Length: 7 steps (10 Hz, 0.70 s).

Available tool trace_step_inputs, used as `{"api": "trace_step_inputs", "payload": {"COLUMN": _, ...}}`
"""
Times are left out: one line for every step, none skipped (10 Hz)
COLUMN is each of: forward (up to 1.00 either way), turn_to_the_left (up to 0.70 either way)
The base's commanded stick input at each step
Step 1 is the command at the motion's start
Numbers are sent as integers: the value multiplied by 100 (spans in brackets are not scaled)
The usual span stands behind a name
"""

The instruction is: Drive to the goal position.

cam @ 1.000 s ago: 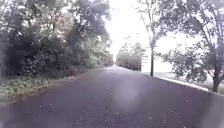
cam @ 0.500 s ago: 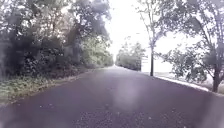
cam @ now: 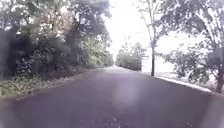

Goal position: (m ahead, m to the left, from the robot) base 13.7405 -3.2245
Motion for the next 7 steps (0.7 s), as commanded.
{"api": "trace_step_inputs", "payload": {"forward": 100, "turn_to_the_left": 0}}
{"api": "trace_step_inputs", "payload": {"forward": 100, "turn_to_the_left": 0}}
{"api": "trace_step_inputs", "payload": {"forward": 100, "turn_to_the_left": 0}}
{"api": "trace_step_inputs", "payload": {"forward": 100, "turn_to_the_left": 0}}
{"api": "trace_step_inputs", "payload": {"forward": 100, "turn_to_the_left": 0}}
{"api": "trace_step_inputs", "payload": {"forward": 100, "turn_to_the_left": 0}}
{"api": "trace_step_inputs", "payload": {"forward": 100, "turn_to_the_left": 0}}
